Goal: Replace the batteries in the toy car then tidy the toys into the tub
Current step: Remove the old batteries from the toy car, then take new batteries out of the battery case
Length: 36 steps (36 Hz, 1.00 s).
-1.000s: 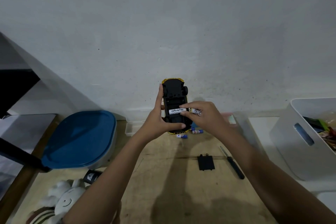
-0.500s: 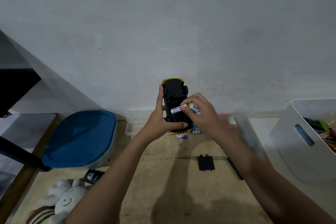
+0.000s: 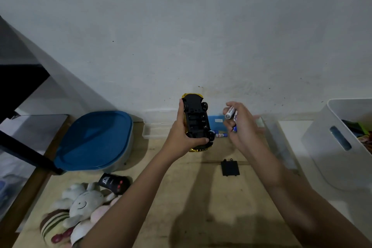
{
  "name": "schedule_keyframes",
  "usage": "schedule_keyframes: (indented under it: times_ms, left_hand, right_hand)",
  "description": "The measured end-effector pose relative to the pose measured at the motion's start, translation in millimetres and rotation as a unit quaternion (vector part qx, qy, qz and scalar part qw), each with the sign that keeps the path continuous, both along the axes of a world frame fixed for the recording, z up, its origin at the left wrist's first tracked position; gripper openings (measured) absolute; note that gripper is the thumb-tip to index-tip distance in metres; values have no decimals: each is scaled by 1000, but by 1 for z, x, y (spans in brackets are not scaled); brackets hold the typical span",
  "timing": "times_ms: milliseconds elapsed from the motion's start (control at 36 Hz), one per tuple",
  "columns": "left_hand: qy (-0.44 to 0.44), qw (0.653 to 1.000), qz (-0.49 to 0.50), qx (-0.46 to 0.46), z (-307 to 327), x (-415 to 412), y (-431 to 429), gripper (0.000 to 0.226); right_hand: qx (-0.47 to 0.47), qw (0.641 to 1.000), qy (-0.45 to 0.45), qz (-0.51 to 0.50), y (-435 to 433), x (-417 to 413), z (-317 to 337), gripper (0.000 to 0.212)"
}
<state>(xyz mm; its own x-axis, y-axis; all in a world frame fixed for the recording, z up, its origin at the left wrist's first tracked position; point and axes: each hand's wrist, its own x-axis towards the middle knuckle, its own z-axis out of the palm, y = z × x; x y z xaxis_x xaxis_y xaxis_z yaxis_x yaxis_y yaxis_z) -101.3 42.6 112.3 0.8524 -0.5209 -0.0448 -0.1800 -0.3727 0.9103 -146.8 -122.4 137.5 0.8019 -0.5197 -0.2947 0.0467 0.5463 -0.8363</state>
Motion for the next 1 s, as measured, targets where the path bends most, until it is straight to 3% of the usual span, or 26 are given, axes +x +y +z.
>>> schedule_keyframes:
  times_ms: [139, 306, 528, 722, 861, 917, 1000]
  left_hand:
    - [-5, 994, 36, 99, -28, -22, 0, 126]
    - [-26, 960, 39, 275, -56, -51, 6, 111]
    - [-83, 907, 37, 411, -77, -64, 18, 104]
    - [-89, 887, 25, 452, -87, -69, 18, 97]
    - [-169, 871, 1, 462, -94, -70, 13, 89]
    - [-171, 882, -1, 439, -97, -69, 12, 89]
    - [-117, 929, -21, 351, -101, -69, 13, 90]
  right_hand:
    - [58, 996, 68, 22, -3, -15, -32, 19]
    - [116, 986, 116, 3, -4, -35, -64, 18]
    - [138, 986, 96, 5, -3, -57, -91, 9]
    - [134, 987, 86, 0, 2, -57, -95, 10]
    - [123, 989, 85, 13, 5, -58, -96, 12]
    - [123, 988, 88, 16, 4, -57, -97, 13]
    - [110, 988, 100, 30, 2, -58, -102, 13]
